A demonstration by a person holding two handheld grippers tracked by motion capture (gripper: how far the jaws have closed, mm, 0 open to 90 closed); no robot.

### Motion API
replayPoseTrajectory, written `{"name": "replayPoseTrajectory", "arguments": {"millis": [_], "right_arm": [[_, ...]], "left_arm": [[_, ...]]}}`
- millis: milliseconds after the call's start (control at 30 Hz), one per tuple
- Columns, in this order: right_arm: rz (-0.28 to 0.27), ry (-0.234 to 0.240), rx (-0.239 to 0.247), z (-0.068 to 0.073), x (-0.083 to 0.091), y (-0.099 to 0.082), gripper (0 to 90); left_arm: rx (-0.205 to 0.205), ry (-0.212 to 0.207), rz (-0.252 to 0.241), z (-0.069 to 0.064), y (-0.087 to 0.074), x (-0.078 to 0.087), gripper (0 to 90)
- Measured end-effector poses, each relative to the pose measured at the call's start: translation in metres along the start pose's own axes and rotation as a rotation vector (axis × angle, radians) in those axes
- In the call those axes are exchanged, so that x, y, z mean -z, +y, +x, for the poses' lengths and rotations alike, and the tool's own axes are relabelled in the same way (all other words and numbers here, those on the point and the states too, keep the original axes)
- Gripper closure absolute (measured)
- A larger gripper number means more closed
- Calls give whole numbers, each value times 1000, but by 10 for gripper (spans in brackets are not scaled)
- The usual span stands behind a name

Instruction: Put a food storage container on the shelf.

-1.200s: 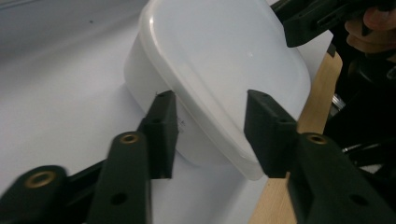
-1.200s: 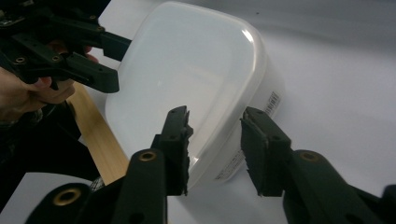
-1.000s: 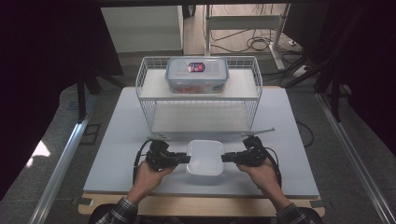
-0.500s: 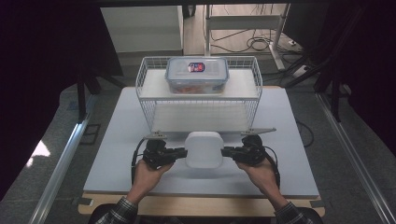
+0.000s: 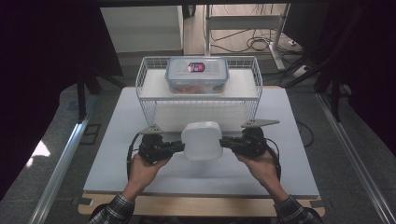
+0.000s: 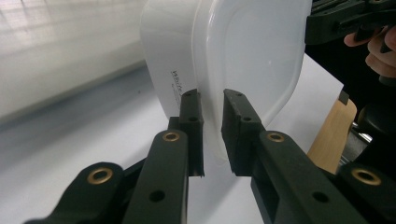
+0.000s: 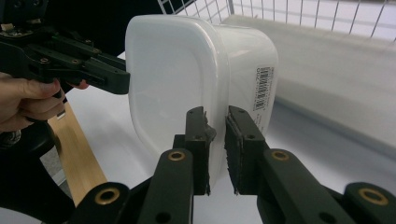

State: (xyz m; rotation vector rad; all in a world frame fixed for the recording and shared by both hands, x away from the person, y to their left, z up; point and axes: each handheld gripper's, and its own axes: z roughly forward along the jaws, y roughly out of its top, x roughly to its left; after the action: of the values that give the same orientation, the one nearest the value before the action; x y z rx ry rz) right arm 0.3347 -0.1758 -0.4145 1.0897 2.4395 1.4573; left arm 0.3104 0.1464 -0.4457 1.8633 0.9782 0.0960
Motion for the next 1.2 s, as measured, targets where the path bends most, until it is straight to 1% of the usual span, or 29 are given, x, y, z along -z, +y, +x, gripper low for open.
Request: {"name": "replayPoseTrajectory", "arguments": {"millis": [67,100,133,267,333,367,500,667,733,767,800,967,1033,1067,1100,1133,1200], "right_arm": [[-5,-3,8,1,2,4,797],[-12,-6,17,2,4,9,797],[-12,-6,17,2,4,9,797],[-26,-9,31,3,8,17,797],[-40,-12,42,5,11,25,796],[-40,-12,42,5,11,25,796],[-58,-16,58,7,15,34,796],[-84,-16,66,9,20,47,795],[-93,-17,69,10,22,52,794],[-102,-18,77,10,24,57,794],[-102,-18,77,10,24,57,794],[-124,-21,84,11,29,70,793],[-138,-24,91,12,32,78,792],[-138,-24,91,12,32,78,792],[-150,-24,92,12,33,84,792],[-150,-24,92,12,33,84,792],[-158,-24,95,13,35,90,792]], "left_arm": [[-5,1,-6,-1,4,2,793],[-14,8,-11,-2,8,4,793],[-14,8,-11,-2,8,4,793],[-34,22,-25,-6,18,10,793],[-51,35,-37,-9,26,15,793],[-51,35,-37,-9,26,15,793],[-69,49,-56,-13,37,23,793],[-101,66,-78,-17,52,33,794],[-107,71,-83,-19,58,36,794],[-112,74,-86,-20,61,38,794],[-116,76,-89,-20,64,39,794],[-136,90,-110,-25,78,47,795],[-142,93,-117,-25,84,50,795],[-145,95,-120,-25,87,51,795],[-146,96,-123,-25,90,53,796],[-147,98,-126,-25,93,54,796],[-150,101,-132,-26,98,57,795]]}}
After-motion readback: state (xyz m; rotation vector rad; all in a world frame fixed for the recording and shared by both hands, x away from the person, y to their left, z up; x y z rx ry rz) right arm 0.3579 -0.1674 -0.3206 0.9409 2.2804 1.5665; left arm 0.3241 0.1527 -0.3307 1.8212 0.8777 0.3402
